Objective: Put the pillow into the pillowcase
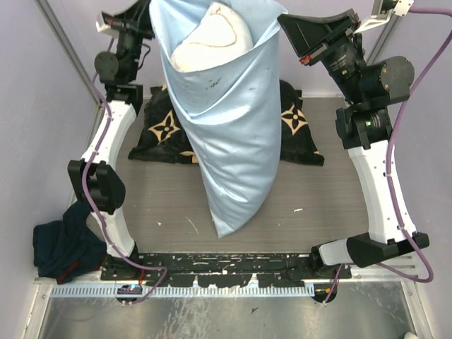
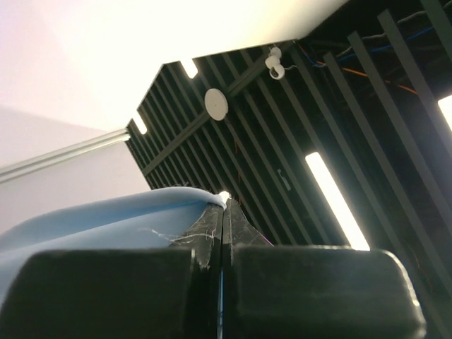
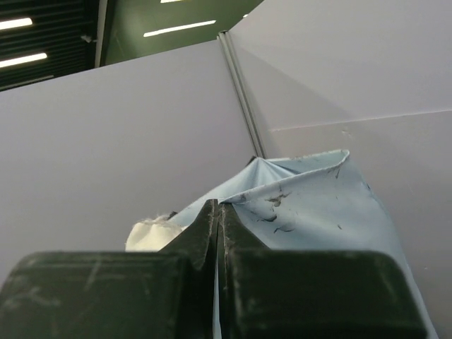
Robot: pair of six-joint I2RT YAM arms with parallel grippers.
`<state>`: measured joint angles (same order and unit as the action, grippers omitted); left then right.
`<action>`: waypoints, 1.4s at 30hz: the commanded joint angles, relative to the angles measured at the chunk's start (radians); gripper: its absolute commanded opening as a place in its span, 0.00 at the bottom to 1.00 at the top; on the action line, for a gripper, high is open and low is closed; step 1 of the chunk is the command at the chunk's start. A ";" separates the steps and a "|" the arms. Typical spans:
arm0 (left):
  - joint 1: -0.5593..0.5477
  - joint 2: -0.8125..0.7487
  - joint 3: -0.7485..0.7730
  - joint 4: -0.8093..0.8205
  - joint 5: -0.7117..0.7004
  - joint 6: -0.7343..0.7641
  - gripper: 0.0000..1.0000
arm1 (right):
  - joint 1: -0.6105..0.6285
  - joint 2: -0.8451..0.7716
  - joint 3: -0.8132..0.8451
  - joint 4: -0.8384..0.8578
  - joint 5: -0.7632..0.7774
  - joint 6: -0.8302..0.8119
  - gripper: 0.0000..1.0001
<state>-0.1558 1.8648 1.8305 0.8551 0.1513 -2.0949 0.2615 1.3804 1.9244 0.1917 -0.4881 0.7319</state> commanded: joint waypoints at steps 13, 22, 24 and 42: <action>0.096 0.109 0.653 -0.197 -0.061 -0.237 0.00 | 0.002 0.135 -0.110 0.260 0.004 0.146 0.01; 0.052 0.053 0.407 -0.113 0.107 -0.108 0.00 | -0.018 0.050 -0.363 0.246 0.055 0.091 0.00; 0.000 0.048 0.318 -0.068 0.106 -0.103 0.00 | -0.031 0.011 -0.415 0.216 0.070 0.074 0.01; -0.283 0.255 0.320 0.085 0.063 -0.137 0.00 | -0.053 -0.322 -0.631 -0.254 0.369 -0.155 0.01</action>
<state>-0.4122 2.0972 2.0872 0.9077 0.2317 -2.0972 0.2119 1.1011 1.3075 0.0883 -0.2157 0.6476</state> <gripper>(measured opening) 0.007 0.028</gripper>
